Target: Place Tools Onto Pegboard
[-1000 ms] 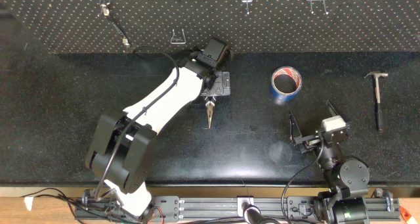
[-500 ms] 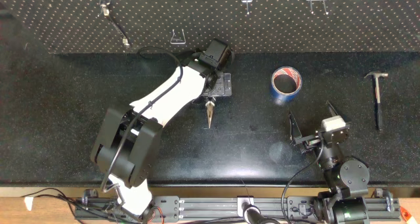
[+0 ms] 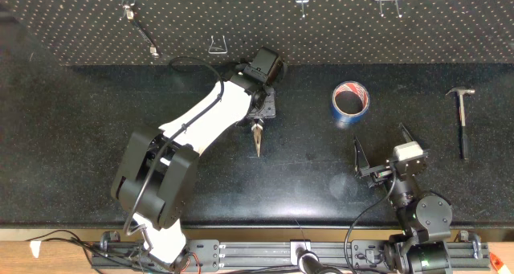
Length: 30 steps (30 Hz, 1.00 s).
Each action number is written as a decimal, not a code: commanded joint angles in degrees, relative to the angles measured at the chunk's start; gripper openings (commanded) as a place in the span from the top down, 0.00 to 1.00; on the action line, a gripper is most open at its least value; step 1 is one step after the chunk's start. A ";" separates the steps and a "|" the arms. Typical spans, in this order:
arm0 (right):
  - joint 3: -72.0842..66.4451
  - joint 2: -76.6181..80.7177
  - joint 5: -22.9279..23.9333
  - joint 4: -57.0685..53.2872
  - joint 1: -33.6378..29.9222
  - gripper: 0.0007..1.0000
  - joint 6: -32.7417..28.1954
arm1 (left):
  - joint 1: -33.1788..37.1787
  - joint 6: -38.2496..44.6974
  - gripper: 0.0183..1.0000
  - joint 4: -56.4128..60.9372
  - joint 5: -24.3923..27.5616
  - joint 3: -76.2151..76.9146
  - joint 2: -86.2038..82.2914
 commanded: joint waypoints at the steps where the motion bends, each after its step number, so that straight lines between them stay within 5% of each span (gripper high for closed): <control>1: -0.26 -0.31 0.04 -0.17 0.33 0.02 -0.61 | 0.28 0.24 0.42 0.24 0.17 0.92 1.22; 16: -0.26 -0.31 0.04 -0.17 0.33 0.02 -0.59 | 0.28 0.22 0.51 0.46 0.17 0.92 1.22; 19: -0.26 -0.31 0.04 -0.17 0.33 0.02 -0.61 | 0.28 0.20 0.69 0.57 0.20 0.92 1.22; 21: -0.26 -0.31 0.04 -0.17 0.33 0.02 -0.59 | 0.28 -0.02 0.99 0.52 0.22 0.92 1.18; 30: -0.26 -0.31 0.04 -0.17 0.33 0.02 -0.59 | 0.17 0.02 0.99 -2.86 -1.84 0.92 -14.21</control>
